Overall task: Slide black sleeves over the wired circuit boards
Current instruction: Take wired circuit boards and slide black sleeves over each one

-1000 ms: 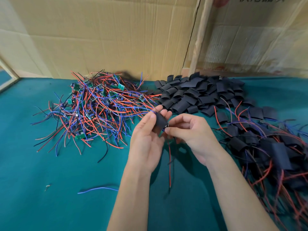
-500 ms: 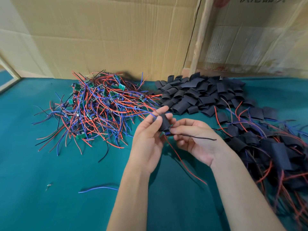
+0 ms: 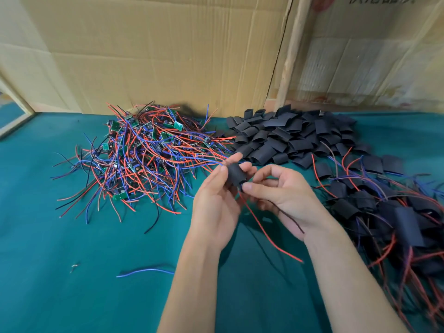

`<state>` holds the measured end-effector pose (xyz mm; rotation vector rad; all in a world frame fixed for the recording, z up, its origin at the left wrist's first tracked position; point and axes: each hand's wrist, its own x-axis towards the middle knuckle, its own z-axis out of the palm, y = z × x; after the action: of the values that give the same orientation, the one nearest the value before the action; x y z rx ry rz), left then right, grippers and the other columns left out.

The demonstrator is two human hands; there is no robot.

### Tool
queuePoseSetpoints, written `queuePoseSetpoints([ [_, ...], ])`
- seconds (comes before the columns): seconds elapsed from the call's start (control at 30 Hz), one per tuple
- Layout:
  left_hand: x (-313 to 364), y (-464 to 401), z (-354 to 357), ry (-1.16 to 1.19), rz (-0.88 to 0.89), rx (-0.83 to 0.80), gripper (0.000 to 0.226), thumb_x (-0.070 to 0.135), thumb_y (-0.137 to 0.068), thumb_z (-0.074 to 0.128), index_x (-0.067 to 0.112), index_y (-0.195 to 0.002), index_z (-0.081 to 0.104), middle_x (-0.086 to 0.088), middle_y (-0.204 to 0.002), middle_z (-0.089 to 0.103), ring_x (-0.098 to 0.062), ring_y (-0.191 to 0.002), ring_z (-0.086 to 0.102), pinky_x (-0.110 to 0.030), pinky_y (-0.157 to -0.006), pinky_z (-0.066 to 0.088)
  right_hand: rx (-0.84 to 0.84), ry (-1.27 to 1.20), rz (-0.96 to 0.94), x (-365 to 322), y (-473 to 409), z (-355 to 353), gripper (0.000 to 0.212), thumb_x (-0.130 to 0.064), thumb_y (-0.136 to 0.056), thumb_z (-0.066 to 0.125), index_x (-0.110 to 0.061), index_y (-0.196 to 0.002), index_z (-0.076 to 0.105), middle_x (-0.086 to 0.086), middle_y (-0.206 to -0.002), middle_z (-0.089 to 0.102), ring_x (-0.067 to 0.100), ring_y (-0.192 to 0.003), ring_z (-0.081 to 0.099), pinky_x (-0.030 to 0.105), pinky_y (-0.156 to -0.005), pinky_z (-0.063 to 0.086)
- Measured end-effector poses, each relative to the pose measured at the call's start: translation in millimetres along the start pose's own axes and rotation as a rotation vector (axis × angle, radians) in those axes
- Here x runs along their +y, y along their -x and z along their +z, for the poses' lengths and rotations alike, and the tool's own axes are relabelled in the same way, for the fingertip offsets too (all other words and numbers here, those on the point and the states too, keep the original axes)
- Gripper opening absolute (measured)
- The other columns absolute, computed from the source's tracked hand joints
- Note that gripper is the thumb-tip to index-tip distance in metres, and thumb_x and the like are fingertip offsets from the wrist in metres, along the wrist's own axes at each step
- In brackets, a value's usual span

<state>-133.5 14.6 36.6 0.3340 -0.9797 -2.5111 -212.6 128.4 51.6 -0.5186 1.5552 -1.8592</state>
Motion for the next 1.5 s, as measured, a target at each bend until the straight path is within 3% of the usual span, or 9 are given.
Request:
queuePoseSetpoints([
  [0.13, -2.5, 1.4, -0.5, -0.091, -0.012, -0.073, 0.041, 0.029, -0.096, 0.053, 0.009, -0.131, 0.062, -0.008, -0.109, 0.072, -0.021, -0.091, 0.07, -0.038, -0.076, 0.059, -0.076, -0.126, -0.009, -6.0, 1.7, -11.9, 0.032, -0.018, -0.058, 0.089, -0.018, -0.08, 0.066, 0.009, -0.093, 0.076, 0.018, -0.057, 0.063, 0.023, -0.05, 0.045],
  [0.33, -7.0, 0.8, -2.6, -0.167, -0.055, -0.08, 0.039, 0.035, -0.091, 0.061, 0.01, -0.12, 0.069, -0.007, -0.114, 0.073, -0.025, -0.097, 0.061, -0.051, -0.101, 0.044, 0.014, -0.021, -0.134, -4.4, 1.2, -12.2, 0.028, -0.029, -0.058, 0.091, -0.022, -0.072, 0.068, 0.014, -0.071, 0.07, 0.02, -0.052, 0.06, 0.024, -0.049, 0.045],
  [0.5, -9.3, -2.2, -1.6, -0.08, -0.085, 0.041, 0.036, 0.034, -0.086, 0.066, 0.007, -0.109, 0.074, -0.004, -0.083, 0.062, -0.011, -0.069, 0.059, -0.021, -0.068, 0.052, 0.158, 0.089, -0.272, -0.1, -4.0, -6.8, 0.029, -0.024, -0.071, 0.087, -0.011, -0.077, 0.061, 0.006, -0.057, 0.065, 0.012, -0.045, 0.053, 0.018, -0.044, 0.04],
  [0.7, -10.3, -0.9, 0.9, -0.167, -0.094, 0.096, 0.019, 0.034, -0.089, 0.065, 0.016, -0.086, 0.069, -0.006, -0.081, 0.053, -0.014, -0.071, 0.056, -0.025, -0.068, 0.052, 0.088, 0.177, -0.337, 2.5, -5.4, -9.5, 0.017, -0.006, -0.077, 0.085, -0.009, -0.091, 0.075, -0.004, -0.066, 0.07, 0.007, -0.054, 0.058, 0.014, -0.054, 0.043],
  [0.8, -11.9, -0.1, -0.2, -0.258, -0.125, 0.073, 0.021, 0.033, -0.098, 0.06, 0.015, -0.087, 0.059, -0.003, -0.077, 0.056, -0.01, -0.064, 0.062, -0.02, -0.059, 0.052, 0.137, 0.319, -0.364, 3.0, -6.7, -15.4, 0.018, -0.007, -0.077, 0.086, -0.014, -0.092, 0.081, 0.004, -0.082, 0.072, 0.014, -0.07, 0.061, 0.031, -0.071, 0.053],
  [1.1, -11.9, 6.7, 5.1, -0.593, -0.048, -0.115, 0.027, 0.031, -0.106, 0.048, 0.016, -0.115, 0.068, -0.004, -0.095, 0.072, -0.014, -0.075, 0.067, -0.025, -0.064, 0.044, -0.106, 0.389, -0.218, -17.0, 5.3, -30.0, 0.03, 0.004, -0.077, 0.083, -0.016, -0.099, 0.079, 0.003, -0.102, 0.078, 0.024, -0.081, 0.065, 0.031, -0.078, 0.06],
  [1.23, -14.4, 6.9, 11.1, -0.709, 0.005, -0.141, 0.029, 0.034, -0.108, 0.043, 0.026, -0.127, 0.062, -0.007, -0.084, 0.075, -0.019, -0.075, 0.07, -0.024, -0.06, 0.044, 0.025, 0.479, -0.231, -38.6, 19.0, -40.5, 0.03, 0.001, -0.068, 0.087, -0.019, -0.089, 0.078, -0.003, -0.092, 0.076, 0.016, -0.076, 0.069, 0.029, -0.078, 0.056],
  [1.4, -20.6, 2.0, 8.2, -0.796, 0.076, 0.045, 0.016, 0.019, -0.103, 0.051, 0.022, -0.105, 0.067, -0.002, -0.076, 0.074, -0.014, -0.065, 0.067, -0.021, -0.051, 0.047, 0.265, 0.773, -0.176, -75.1, 61.7, -83.1, 0.04, -0.018, -0.052, 0.091, -0.03, -0.087, 0.077, -0.009, -0.081, 0.076, 0.015, -0.068, 0.074, 0.014, -0.066, 0.053],
  [1.5, -23.4, -0.8, 4.0, -0.852, 0.128, 0.167, 0.018, 0.009, -0.096, 0.054, 0.019, -0.098, 0.069, -0.001, -0.075, 0.071, -0.015, -0.066, 0.066, -0.025, -0.05, 0.051, 0.299, 1.069, 0.042, -93.0, 85.0, -98.4, 0.047, -0.018, -0.049, 0.095, -0.046, -0.08, 0.073, -0.02, -0.08, 0.074, 0.022, -0.081, 0.073, 0.032, -0.075, 0.055],
])
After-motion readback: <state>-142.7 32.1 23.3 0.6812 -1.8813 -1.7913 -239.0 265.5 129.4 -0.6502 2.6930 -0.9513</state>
